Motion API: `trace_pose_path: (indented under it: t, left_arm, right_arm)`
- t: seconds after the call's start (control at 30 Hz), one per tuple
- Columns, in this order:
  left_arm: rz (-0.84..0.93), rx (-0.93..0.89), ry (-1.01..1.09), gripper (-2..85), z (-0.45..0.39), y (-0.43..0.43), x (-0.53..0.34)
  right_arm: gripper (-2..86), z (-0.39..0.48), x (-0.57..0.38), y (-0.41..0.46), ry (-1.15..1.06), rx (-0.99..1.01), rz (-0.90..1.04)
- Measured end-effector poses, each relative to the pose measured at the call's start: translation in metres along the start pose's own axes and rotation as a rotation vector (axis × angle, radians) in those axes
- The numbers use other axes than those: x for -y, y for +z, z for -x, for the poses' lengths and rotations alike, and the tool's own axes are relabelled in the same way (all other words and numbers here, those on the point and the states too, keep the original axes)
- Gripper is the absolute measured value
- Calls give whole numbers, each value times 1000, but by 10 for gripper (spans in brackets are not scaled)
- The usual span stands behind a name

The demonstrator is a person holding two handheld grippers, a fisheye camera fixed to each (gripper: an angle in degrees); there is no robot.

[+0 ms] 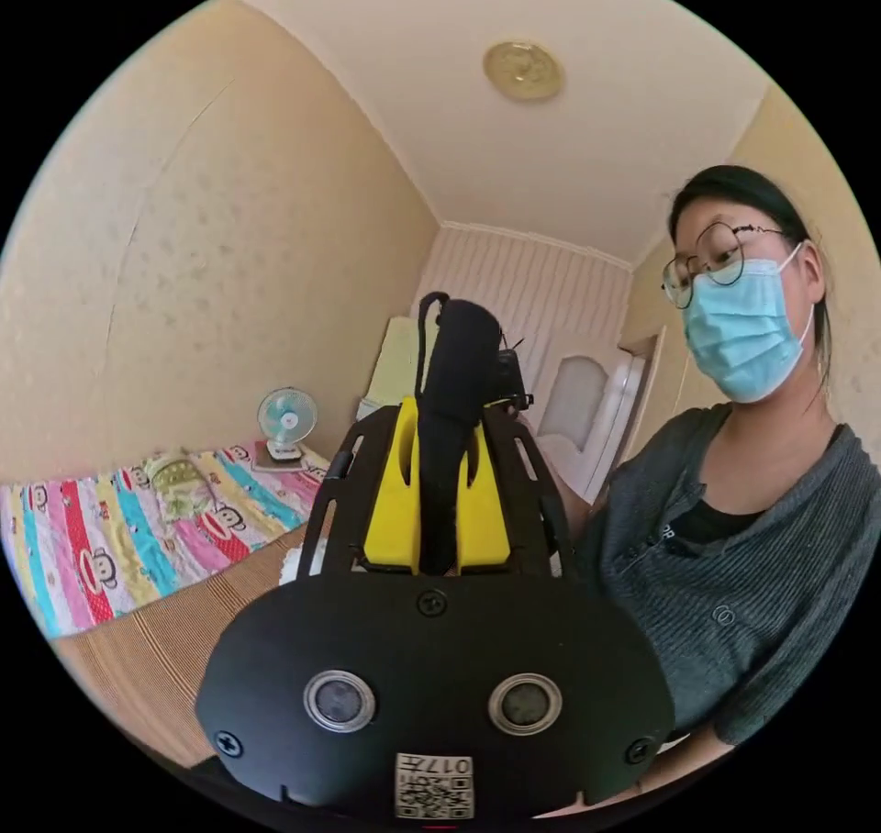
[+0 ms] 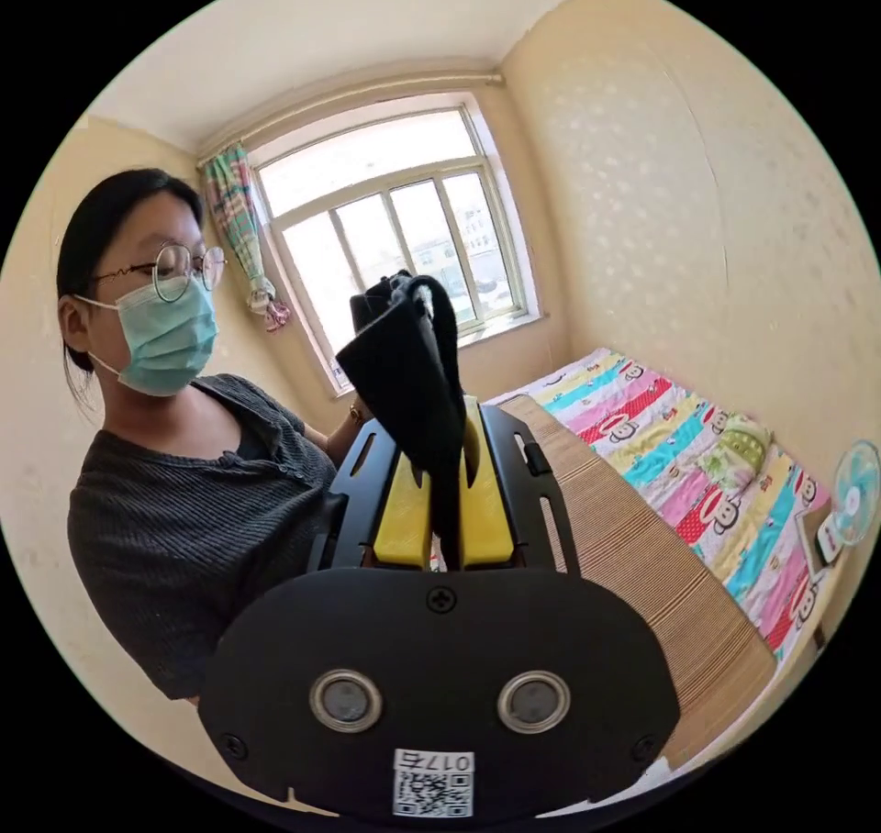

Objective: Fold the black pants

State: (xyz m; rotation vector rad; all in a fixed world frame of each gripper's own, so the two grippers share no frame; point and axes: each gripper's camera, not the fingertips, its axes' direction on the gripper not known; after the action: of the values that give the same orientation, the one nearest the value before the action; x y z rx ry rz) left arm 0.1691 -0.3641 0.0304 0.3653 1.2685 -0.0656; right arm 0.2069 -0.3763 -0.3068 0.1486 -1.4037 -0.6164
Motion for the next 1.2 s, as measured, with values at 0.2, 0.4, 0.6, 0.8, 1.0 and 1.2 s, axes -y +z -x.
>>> trace_pose_path:
  t: [0.2,0.4,0.6,0.8,1.0,1.2]
  left_arm:
    - [-129,87,183,51,-57,-30,144]
    - [-139,226,223,53,-42,-26,245]
    - [-63,383,92,54,88,12,264]
    - [147,620,-232,61,395,104,236]
    - [361,887,-621,69,644,70,63]
    - [858,770,-893,67,657,11,-273]
  right_arm:
    - [53,71,95,-78,-194,-159,-44]
    - [52,23,164,-126,-127,-103,-30]
    - [41,-119,167,-106,77,-140,24]
    - [45,-374,153,-9,423,-353,105]
    - [49,-521,0,54,750,-427,36]
    - [62,-546,-290,144,1073,-222,495]
